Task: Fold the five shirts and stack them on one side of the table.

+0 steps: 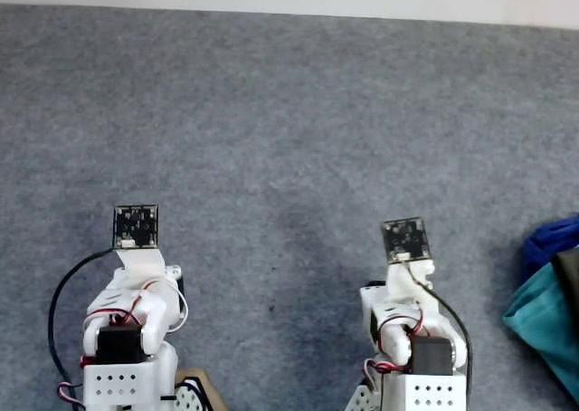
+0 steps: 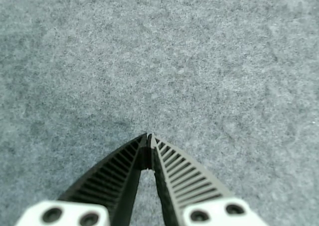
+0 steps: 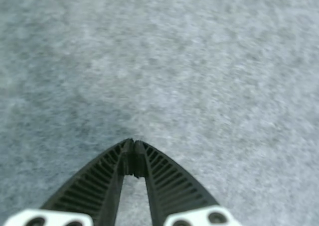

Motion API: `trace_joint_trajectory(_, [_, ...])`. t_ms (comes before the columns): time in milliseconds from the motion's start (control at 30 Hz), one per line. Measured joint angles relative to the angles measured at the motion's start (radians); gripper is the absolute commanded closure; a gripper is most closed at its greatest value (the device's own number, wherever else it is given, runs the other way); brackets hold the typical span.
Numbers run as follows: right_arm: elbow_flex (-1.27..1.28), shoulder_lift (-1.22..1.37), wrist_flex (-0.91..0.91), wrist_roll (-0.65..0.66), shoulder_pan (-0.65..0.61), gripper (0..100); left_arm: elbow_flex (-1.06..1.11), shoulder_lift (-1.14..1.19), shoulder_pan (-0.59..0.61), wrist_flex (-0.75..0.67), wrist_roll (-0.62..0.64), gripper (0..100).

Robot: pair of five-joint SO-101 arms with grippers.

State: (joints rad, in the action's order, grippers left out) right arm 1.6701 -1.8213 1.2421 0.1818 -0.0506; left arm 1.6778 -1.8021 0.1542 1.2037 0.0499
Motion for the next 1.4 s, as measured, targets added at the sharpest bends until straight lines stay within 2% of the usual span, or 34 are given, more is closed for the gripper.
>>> trace_joint_trajectory(100, [0.0, 0.0, 0.0, 0.002, 0.043, 99.0, 0.0, 0.0, 0.0, 0.035, 0.0, 97])
trace_joint_trajectory(300, [0.0, 0.0, 0.0, 0.003, 0.051, 99.0, 0.0, 0.0, 0.0, 0.118, 0.0, 97])
trace_joint_trajectory(1400, [0.0, 0.0, 0.0, 0.003, 0.051, 99.0, 0.0, 0.0, 0.0, 0.121, 0.0, 97])
